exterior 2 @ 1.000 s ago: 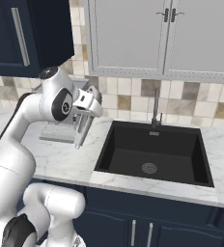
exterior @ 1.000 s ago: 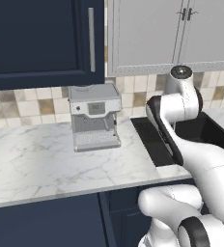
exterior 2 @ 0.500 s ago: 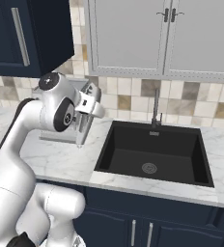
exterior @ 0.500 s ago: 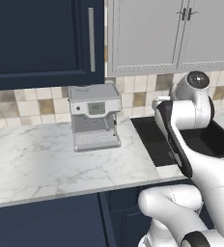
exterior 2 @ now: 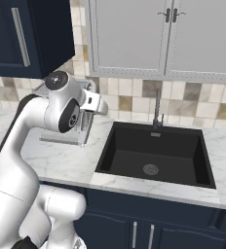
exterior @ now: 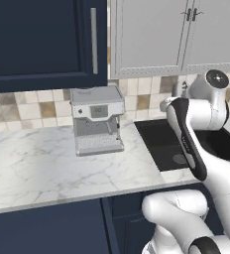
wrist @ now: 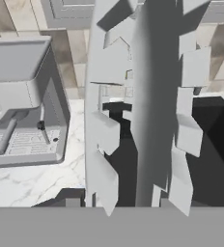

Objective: Take the tongs from the drawer on the left and place them on the dining counter next to the tray containing the hot dog.

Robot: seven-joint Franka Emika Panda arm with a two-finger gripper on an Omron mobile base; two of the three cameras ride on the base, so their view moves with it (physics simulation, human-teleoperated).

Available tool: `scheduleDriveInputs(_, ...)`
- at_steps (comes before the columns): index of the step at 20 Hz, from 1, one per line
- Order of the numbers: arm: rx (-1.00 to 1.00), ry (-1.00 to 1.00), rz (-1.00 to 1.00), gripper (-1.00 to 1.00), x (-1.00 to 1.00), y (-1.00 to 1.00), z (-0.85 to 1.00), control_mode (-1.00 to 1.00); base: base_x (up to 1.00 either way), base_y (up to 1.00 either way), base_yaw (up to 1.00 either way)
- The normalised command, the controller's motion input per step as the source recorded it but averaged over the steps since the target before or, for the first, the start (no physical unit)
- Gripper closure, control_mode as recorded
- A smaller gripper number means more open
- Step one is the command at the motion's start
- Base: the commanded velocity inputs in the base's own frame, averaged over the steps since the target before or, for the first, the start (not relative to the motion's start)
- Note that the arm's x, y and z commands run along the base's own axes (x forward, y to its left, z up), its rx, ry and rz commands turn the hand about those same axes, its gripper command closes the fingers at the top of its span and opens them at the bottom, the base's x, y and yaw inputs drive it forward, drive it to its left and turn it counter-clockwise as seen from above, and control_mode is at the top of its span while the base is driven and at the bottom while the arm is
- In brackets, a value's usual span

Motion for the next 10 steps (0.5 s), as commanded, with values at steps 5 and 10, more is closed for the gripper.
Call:
scheduleDriveInputs(5, -0.06, -0.07, 0.09, 1.00, -0.21, 0.00, 0.00, -1.00, 0.00, 0.00, 0.00)
scheduleDriveInputs(10, -0.04, -0.06, 0.05, 1.00, -0.13, 0.00, 0.00, -1.00, 0.00, 0.00, 0.00)
